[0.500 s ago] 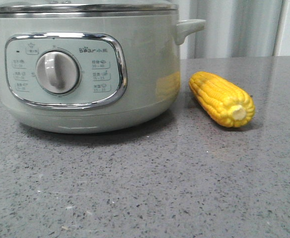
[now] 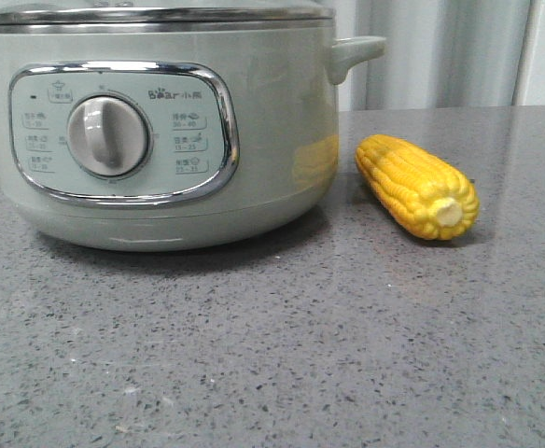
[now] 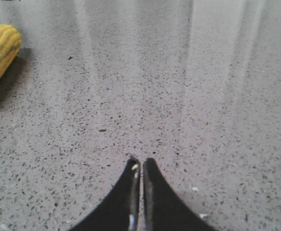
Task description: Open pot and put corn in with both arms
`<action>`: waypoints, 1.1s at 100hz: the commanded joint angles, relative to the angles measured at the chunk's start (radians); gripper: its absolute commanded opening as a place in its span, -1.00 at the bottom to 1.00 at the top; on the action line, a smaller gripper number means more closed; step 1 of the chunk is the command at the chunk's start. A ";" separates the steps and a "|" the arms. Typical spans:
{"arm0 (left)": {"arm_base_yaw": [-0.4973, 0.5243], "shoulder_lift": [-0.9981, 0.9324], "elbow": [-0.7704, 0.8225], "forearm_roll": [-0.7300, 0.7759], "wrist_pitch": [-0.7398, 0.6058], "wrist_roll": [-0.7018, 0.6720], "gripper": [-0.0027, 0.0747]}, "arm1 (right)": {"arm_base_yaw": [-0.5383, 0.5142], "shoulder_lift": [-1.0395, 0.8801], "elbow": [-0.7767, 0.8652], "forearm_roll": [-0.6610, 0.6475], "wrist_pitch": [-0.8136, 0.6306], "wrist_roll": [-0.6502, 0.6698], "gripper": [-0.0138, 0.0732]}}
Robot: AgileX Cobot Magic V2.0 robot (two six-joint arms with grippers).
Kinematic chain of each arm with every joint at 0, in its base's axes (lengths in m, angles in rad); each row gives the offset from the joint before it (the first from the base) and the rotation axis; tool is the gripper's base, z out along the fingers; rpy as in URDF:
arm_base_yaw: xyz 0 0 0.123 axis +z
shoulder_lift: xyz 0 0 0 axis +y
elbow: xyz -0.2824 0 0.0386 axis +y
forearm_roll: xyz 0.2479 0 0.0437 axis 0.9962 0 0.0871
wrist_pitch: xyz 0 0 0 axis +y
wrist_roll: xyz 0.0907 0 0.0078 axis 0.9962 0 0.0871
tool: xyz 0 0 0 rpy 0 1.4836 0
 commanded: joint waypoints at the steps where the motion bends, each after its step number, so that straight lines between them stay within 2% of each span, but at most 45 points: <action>1: -0.007 -0.033 0.007 -0.063 -0.143 0.002 -0.98 | -0.007 -0.022 0.020 0.000 -0.014 -0.002 -0.83; 31: -0.007 -0.033 0.007 -0.056 -0.190 0.002 -0.98 | -0.007 -0.022 0.020 0.003 -0.058 -0.002 -0.83; 45: -0.007 -0.033 0.007 -0.056 -0.195 0.002 -0.98 | -0.007 -0.022 0.020 0.003 -0.126 -0.002 -0.83; 59: -0.007 -0.033 0.007 -0.058 -0.229 0.002 -0.98 | -0.007 -0.022 0.020 0.011 -0.255 -0.002 -0.83; 76: -0.007 -0.033 0.007 -0.058 -0.299 0.002 -0.98 | -0.007 -0.022 0.020 0.014 -0.482 -0.002 -0.83; 110: -0.007 -0.033 0.007 -0.016 -0.311 0.002 -0.98 | -0.007 -0.022 0.020 0.014 -0.418 -0.002 -0.83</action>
